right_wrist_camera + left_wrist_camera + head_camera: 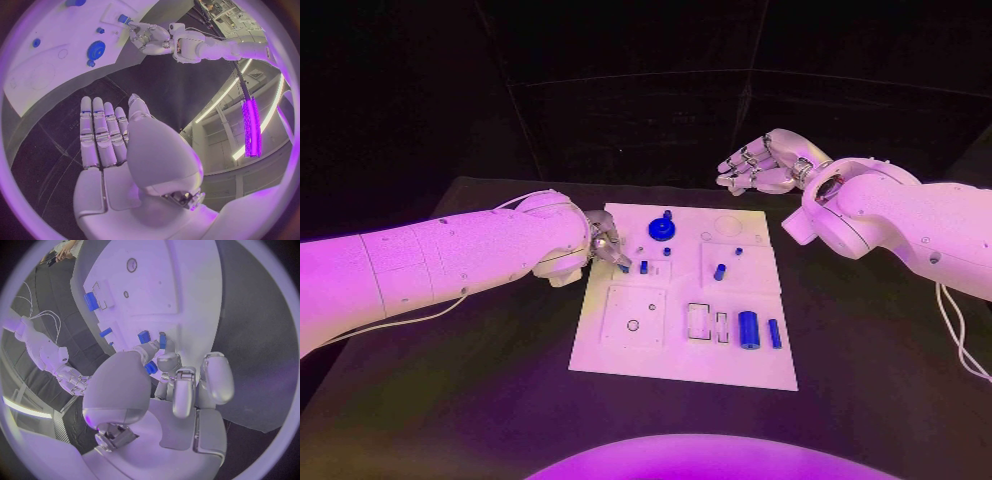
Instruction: Assemble the parts on the task board
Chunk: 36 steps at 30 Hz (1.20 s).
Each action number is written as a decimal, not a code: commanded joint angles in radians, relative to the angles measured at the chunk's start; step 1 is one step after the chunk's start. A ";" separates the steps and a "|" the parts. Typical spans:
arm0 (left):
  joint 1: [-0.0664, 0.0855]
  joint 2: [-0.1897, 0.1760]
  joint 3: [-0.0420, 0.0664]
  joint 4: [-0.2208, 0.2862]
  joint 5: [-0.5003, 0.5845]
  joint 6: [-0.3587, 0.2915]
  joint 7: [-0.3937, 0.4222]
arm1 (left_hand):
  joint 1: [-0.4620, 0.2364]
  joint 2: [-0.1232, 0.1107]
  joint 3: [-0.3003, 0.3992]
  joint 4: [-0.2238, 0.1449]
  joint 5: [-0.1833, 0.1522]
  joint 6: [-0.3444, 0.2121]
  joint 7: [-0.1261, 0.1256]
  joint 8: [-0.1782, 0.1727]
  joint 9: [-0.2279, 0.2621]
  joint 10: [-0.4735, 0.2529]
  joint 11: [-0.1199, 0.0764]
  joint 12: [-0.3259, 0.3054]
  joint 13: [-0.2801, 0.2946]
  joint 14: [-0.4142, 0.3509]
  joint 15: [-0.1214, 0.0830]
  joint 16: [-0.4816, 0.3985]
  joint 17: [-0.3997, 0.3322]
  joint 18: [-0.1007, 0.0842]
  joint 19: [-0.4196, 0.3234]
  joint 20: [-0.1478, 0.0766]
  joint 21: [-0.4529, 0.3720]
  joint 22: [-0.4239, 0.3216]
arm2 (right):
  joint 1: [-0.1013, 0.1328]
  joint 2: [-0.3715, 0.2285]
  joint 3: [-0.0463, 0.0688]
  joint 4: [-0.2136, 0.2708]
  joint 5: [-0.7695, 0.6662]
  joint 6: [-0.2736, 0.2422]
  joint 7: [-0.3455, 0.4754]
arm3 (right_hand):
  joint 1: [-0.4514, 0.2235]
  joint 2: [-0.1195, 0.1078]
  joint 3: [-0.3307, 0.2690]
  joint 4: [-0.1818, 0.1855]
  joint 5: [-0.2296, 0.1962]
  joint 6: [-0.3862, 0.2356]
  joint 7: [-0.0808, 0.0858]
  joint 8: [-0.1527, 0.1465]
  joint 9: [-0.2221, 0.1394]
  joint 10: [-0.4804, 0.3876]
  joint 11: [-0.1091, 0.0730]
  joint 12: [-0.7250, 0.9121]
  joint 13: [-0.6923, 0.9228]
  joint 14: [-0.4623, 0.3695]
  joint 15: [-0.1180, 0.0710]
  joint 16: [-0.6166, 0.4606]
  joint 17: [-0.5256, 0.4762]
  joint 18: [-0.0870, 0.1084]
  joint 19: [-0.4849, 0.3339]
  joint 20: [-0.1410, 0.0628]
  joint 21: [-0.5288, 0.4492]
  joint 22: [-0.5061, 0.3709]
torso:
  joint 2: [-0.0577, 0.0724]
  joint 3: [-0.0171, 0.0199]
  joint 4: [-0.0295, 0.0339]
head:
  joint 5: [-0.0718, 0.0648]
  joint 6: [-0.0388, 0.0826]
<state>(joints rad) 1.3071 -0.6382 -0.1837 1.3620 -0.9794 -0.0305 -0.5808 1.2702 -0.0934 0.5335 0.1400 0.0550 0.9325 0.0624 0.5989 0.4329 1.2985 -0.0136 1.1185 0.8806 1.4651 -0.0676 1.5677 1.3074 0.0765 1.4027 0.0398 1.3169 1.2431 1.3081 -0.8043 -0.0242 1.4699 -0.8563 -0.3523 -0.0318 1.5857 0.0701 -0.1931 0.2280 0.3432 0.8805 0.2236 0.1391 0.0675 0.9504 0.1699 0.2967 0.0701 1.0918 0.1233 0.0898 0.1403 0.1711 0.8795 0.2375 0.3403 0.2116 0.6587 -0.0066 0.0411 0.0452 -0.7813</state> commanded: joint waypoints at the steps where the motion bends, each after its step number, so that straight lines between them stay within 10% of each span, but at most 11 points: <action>1: -0.004 -0.003 -0.003 0.003 -0.013 0.025 -0.018 | -0.007 0.006 0.128 -0.122 0.003 0.001 -0.005 0.004 0.004 -0.001 -0.006 -0.006 -0.001 0.106 -0.008 0.003 0.263 0.004 0.004 -0.004 -0.001 0.000 | 0.002 0.000 0.001 0.000 0.011 0.001 0.015 | 0.008 0.002 0.001 -0.003 -0.006 -0.004 0.014 -0.004 -0.001 0.002 0.006 -0.003 -0.002 -0.001 0.010 -0.005 -0.002 0.010 0.007 0.001 -0.005 -0.002 | 0.000 0.0001 -0.0002 | 0.002 0.000; 36: -0.001 0.028 -0.003 -0.038 -0.013 0.096 -0.029 | -0.112 -0.029 0.087 -0.081 0.002 0.020 -0.026 0.036 0.030 0.019 -0.020 0.013 0.020 0.106 -0.018 0.003 0.263 0.003 0.007 -0.012 -0.002 0.007 | 0.002 0.000 0.001 -0.002 0.011 0.008 0.009 | 0.004 -0.001 0.001 -0.004 -0.007 -0.006 0.017 -0.007 -0.001 0.000 0.009 -0.005 -0.006 -0.001 0.012 -0.008 -0.008 0.009 0.009 0.003 -0.012 -0.006 | 0.000 0.0009 -0.0010 | -0.004 -0.005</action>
<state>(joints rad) 1.3101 -0.6126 -0.1831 1.3257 -0.9874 0.0206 -0.5909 1.1668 -0.1235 0.6193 0.0646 0.0531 0.9423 0.0457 0.6288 0.4629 1.3140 -0.0281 1.1271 0.8996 1.4681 -0.0792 1.5677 1.3074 0.0765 1.4093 0.0331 1.3169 1.2491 1.3081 -0.8047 -0.0243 1.4670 -0.8476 -0.3495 -0.0285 1.5857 0.0701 -0.1930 0.2281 0.3395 0.8805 0.2236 0.1355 0.0677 0.9505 0.1698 0.2967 0.0653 1.0918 0.1305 0.0861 0.1331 0.1710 0.8829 0.2410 0.3315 0.2059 0.6587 -0.0057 0.0391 0.0411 -0.7865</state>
